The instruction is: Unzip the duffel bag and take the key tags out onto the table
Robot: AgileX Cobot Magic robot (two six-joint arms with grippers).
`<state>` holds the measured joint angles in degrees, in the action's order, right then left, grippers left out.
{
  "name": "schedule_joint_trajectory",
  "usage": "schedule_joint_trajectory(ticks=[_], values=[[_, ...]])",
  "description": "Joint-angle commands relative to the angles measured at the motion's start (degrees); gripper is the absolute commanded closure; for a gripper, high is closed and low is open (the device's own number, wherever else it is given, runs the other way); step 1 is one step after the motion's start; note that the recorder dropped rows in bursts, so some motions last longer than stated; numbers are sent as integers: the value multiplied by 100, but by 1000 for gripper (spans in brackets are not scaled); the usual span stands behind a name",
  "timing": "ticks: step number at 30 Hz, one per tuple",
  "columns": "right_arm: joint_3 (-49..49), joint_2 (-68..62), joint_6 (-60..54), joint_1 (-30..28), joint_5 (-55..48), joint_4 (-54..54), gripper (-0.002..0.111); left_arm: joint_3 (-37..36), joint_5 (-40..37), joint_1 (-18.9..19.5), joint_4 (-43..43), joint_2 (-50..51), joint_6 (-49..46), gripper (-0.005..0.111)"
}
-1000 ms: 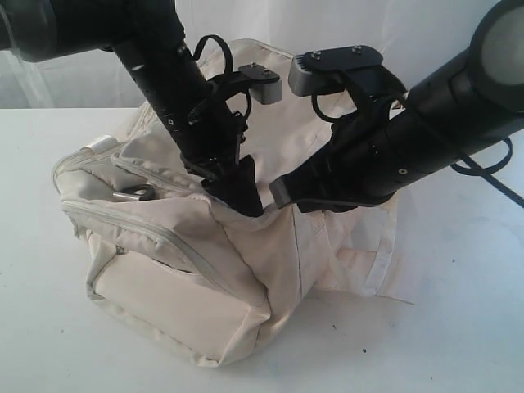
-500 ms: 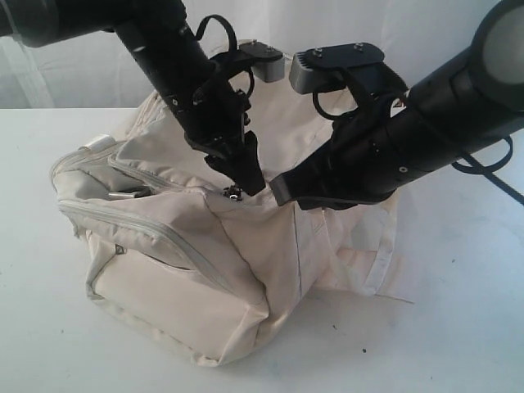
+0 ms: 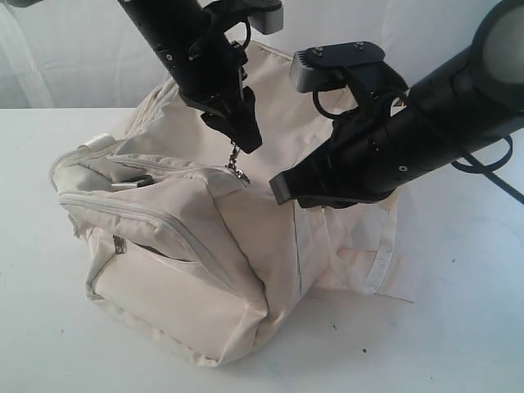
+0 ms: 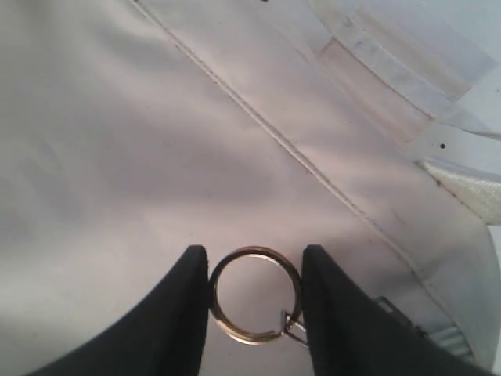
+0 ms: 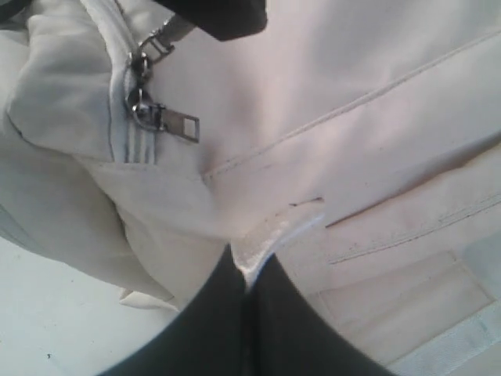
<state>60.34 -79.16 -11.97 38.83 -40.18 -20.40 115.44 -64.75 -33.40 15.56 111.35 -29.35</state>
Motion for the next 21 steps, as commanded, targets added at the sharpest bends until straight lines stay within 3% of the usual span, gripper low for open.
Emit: schedule_joint_trajectory(ticks=[1,21], values=[[22,69,17,4,195,-36,108,60,-521,3,-151,-69,166,107],[22,69,17,4,171,-36,108,-242,-521,3,-461,-959,550,107]])
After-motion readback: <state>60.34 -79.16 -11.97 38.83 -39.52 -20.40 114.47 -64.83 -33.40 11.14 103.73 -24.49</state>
